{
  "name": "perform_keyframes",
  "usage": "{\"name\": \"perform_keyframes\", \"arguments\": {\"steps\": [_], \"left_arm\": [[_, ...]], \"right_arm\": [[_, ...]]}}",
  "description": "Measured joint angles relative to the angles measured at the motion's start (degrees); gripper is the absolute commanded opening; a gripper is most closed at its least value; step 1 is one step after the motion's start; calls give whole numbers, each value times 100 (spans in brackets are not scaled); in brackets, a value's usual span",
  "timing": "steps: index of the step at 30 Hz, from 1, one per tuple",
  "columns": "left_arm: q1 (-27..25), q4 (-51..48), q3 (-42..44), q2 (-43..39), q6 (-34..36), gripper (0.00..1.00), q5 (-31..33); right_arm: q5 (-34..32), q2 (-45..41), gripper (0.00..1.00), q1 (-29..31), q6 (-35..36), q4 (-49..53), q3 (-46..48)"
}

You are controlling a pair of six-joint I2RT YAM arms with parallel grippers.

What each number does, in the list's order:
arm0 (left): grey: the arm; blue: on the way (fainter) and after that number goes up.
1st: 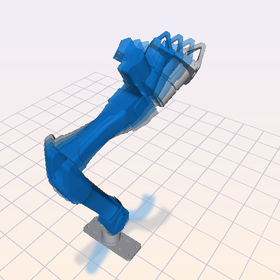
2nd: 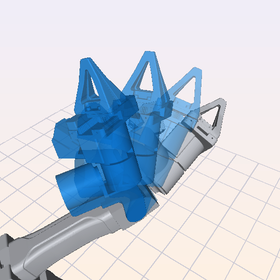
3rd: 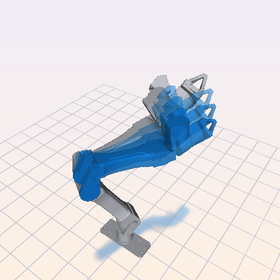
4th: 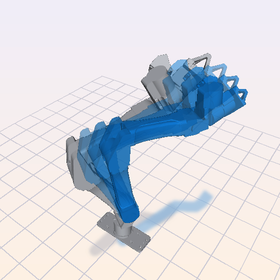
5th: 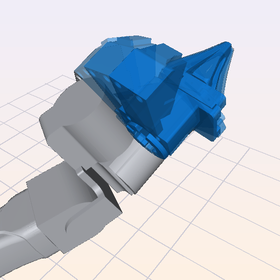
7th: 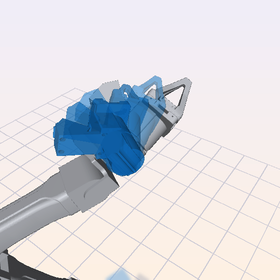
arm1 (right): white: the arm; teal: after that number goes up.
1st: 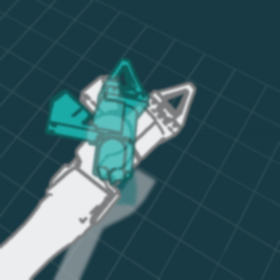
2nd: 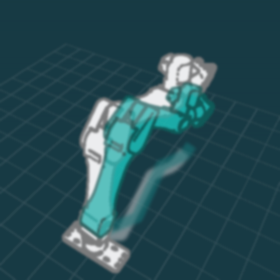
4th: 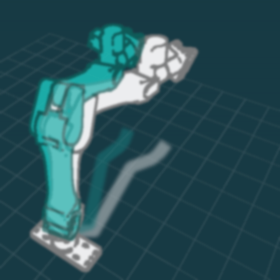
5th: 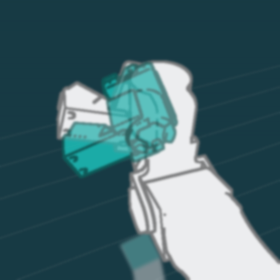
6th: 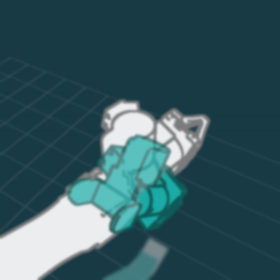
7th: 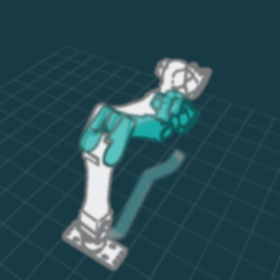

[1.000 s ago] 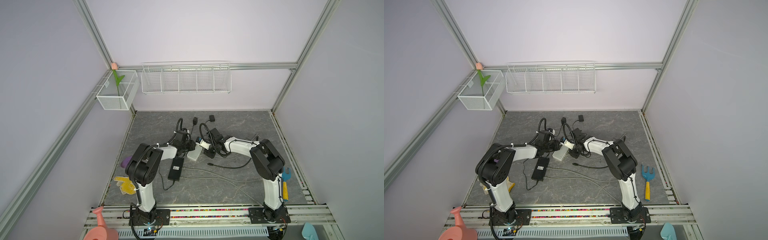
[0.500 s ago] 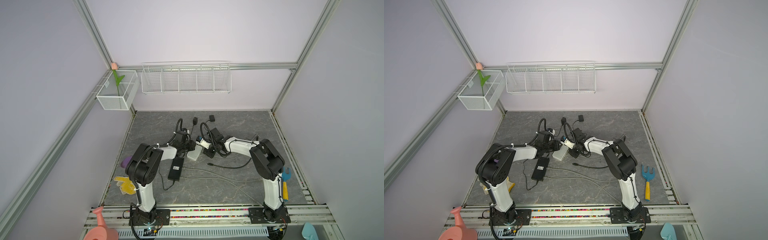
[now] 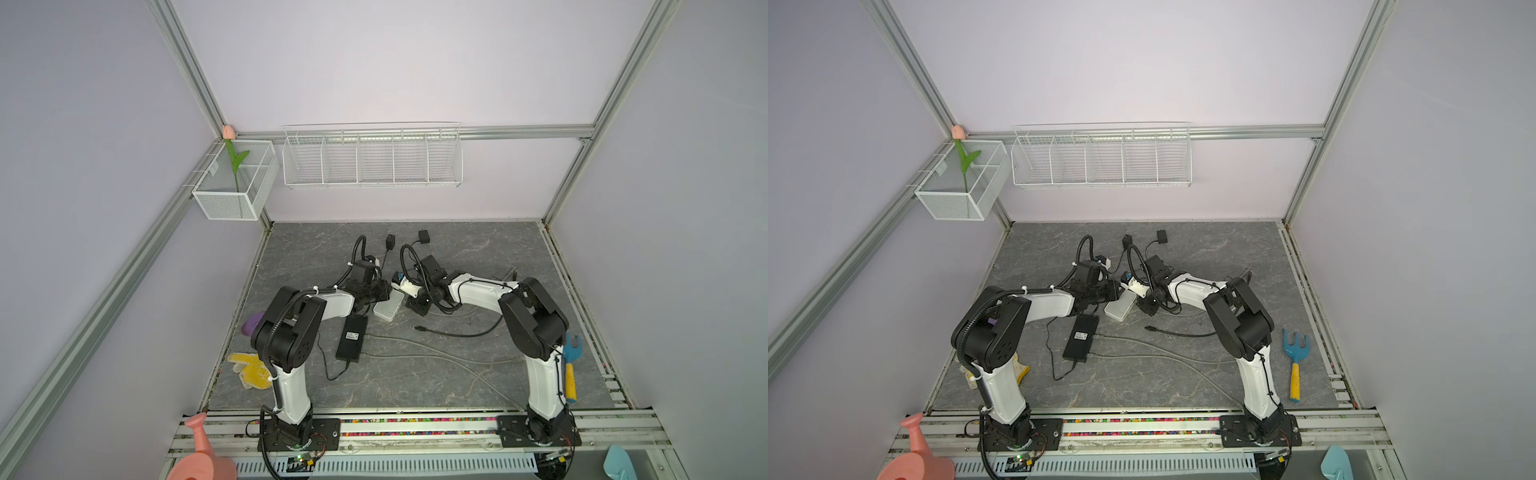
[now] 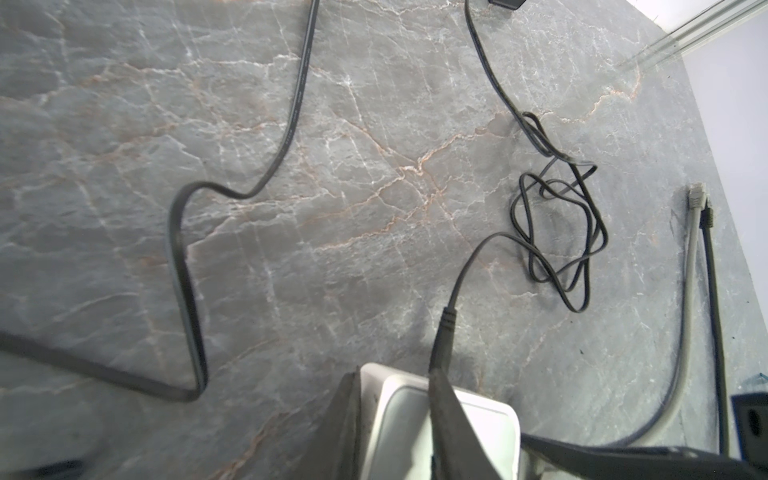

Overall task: Insert the plug into the switch port
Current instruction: 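Push the grey plug into the box port while the left gripper holds the box, then open the right gripper and lift it away while the left gripper releases the box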

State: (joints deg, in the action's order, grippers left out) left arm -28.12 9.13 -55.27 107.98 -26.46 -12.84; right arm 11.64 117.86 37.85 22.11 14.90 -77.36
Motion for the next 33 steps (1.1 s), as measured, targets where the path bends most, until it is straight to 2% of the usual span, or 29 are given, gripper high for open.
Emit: {"name": "perform_keyframes", "arguments": {"steps": [10, 19, 33], "left_arm": [[173, -179, -68, 4, 15, 25, -267], [199, -166, -76, 39, 17, 24, -361], [195, -37, -116, 101, 37, 24, -142]], "right_arm": [[-4, 2, 14, 0, 223, -72, 0], [4, 13, 7, 0, 278, -85, 2], [133, 225, 7, -63, 195, -68, -282]]}}
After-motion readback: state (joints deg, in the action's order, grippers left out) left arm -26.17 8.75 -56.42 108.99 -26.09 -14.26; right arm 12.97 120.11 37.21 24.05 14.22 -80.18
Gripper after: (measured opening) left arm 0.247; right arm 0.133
